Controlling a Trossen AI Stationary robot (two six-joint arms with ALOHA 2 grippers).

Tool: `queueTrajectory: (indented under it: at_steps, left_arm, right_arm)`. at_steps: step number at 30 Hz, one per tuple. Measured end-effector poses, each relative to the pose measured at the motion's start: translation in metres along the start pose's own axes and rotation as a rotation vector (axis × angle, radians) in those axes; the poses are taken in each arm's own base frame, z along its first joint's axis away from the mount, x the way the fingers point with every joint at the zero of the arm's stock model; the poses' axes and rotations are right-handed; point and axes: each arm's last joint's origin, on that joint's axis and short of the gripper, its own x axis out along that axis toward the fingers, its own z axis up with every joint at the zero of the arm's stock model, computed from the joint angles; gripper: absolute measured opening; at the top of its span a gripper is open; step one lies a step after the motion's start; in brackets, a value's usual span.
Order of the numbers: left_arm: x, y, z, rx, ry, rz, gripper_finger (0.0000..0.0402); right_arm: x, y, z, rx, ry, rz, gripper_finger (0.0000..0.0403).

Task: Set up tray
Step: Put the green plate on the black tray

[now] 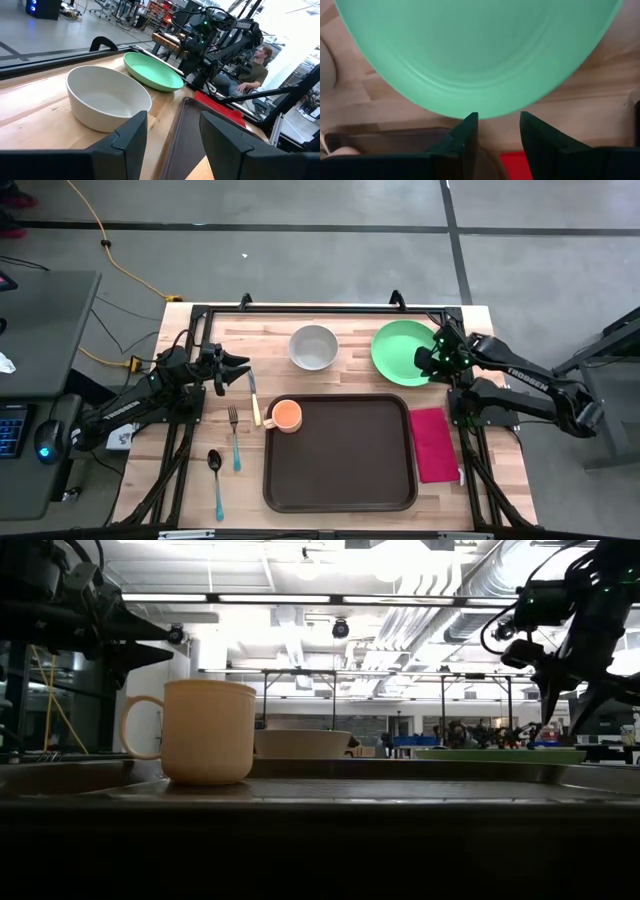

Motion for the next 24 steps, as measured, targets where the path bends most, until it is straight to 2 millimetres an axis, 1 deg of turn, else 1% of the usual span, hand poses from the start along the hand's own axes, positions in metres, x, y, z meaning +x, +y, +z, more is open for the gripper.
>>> queueTrajectory:
  at_steps: [7,13,24]
  left_arm:
    - [0.0,0.0007,0.0001,-0.001,-0.008,0.023,0.0211]
    - [0.0,0.0008,0.0,-0.01,-0.009,0.025,0.0211]
    - [0.0,0.0009,0.0001,-0.009,-0.01,0.028,0.0211]
  right_arm:
    - [0.0002,0.0012,-0.0016,0.004,0.062,0.027,0.0124]
    - [0.0,0.0024,-0.0026,0.043,0.105,0.051,0.0124]
    - [-0.0001,0.0058,0.0002,0.075,0.056,0.076,0.0124]
